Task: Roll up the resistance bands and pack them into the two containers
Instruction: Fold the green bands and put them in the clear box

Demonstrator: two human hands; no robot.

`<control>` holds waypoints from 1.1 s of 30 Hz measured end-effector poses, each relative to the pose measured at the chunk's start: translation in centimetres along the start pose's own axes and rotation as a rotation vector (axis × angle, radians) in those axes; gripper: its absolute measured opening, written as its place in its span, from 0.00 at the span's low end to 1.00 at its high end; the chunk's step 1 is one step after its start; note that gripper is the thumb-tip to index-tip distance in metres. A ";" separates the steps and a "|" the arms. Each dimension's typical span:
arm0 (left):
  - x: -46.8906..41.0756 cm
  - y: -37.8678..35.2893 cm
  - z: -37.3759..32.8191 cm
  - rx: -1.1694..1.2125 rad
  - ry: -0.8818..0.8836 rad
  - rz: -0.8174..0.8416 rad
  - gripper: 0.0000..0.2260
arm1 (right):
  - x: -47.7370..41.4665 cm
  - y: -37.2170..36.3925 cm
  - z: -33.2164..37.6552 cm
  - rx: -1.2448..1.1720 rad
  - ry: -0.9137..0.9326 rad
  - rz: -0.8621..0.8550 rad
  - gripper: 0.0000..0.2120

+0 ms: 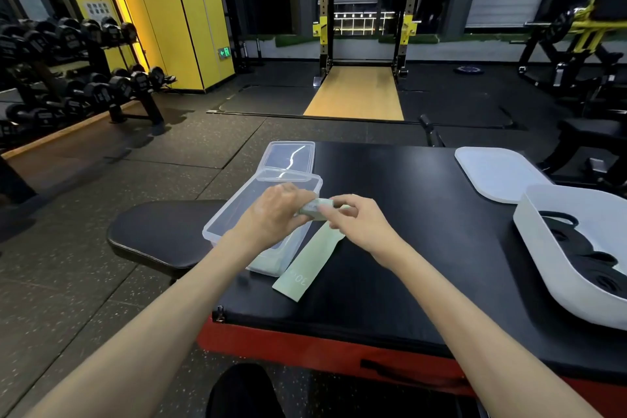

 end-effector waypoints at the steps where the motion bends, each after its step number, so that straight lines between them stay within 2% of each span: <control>1: 0.0 0.0 0.0 0.003 0.003 -0.012 0.08 | 0.1 -0.3 -0.9 -0.088 -0.088 0.020 0.15; 3: -0.1 -0.3 0.1 -0.013 0.004 -0.003 0.07 | 0.4 -0.7 -1.7 -0.253 -0.160 0.052 0.15; 6: -0.1 -1.3 0.3 -0.015 0.001 0.052 0.07 | 0.6 -0.4 -1.3 -0.374 -0.098 0.019 0.09; 10: -0.2 -2.0 0.7 -0.009 0.084 0.126 0.13 | 0.6 -0.1 -1.4 -0.292 -0.037 -0.046 0.07; 13: -0.6 -2.6 0.8 0.000 0.089 0.255 0.18 | 0.7 -0.1 -1.2 -0.226 0.004 -0.074 0.13; 17: -1.0 -2.1 0.2 0.012 0.045 0.419 0.12 | 0.5 -0.8 0.4 -0.204 0.105 -0.044 0.15; 21: -1.3 -1.0 1.3 0.013 0.079 0.418 0.14 | 0.1 -1.3 0.4 -0.172 0.107 -0.058 0.16; 24: -1.2 -0.9 2.1 0.031 0.094 0.414 0.16 | 0.1 -2.2 0.7 -0.173 0.138 -0.007 0.14; 27: -0.8 -0.7 2.8 0.025 0.104 0.404 0.15 | 0.3 -3.1 0.6 0.009 0.150 -0.005 0.12; 30: -0.3 -0.5 4.0 0.013 0.155 0.394 0.13 | 0.9 -2.2 -0.7 0.320 0.107 -0.086 0.15; 33: 0.2 -0.1 5.7 -0.031 0.185 0.400 0.11 | 1.7 -1.2 -2.7 0.679 0.079 -0.098 0.16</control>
Point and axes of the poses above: each hand's wrist, its own x-axis away from the middle knuckle, its own y-axis out of the back of the hand, z = x × y, the point moved 9 cm from there along -x, towards the middle knuckle, and after that the axes turned 8 degrees about z, right-handed, at the moved point
